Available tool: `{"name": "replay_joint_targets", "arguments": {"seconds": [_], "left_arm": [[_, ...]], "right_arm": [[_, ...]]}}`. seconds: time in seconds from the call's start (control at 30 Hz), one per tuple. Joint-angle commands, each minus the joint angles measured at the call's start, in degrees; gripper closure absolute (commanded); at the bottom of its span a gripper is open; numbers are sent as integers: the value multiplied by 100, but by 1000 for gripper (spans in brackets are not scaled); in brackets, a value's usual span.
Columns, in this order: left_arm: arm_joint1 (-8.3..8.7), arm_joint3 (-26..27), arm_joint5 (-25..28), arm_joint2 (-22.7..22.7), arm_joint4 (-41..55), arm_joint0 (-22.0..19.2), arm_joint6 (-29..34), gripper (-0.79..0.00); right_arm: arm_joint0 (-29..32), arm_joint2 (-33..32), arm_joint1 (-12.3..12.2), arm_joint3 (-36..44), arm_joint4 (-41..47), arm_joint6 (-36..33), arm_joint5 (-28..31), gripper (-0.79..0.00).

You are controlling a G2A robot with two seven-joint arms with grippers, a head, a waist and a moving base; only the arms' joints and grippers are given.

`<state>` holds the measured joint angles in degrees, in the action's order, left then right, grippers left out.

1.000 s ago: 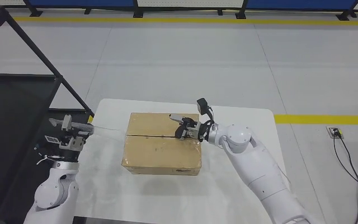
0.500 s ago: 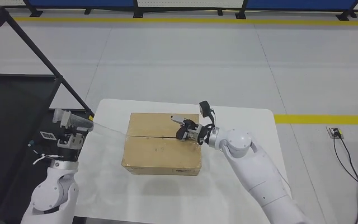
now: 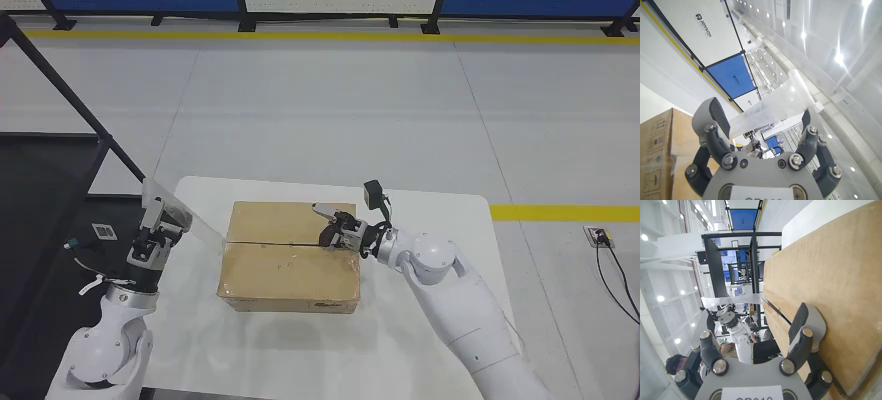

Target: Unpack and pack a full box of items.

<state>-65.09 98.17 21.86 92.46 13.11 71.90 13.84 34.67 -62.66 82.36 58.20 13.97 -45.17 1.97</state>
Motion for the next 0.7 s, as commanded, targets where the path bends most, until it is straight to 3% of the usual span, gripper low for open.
{"name": "replay_joint_targets", "arguments": {"seconds": [0.0,0.2,0.67], "left_arm": [[-1,-9,-79,-80,-114,-68,108,-785],[-24,6,-182,-360,-377,-233,251,-785],[-92,-125,-394,-952,-822,-535,400,-785]], "right_arm": [[29,-48,-18,46,-16,2,41,-785],[393,-538,-181,516,-2,-123,304,-785],[1870,-1937,-565,1832,336,-248,545,-785]]}}
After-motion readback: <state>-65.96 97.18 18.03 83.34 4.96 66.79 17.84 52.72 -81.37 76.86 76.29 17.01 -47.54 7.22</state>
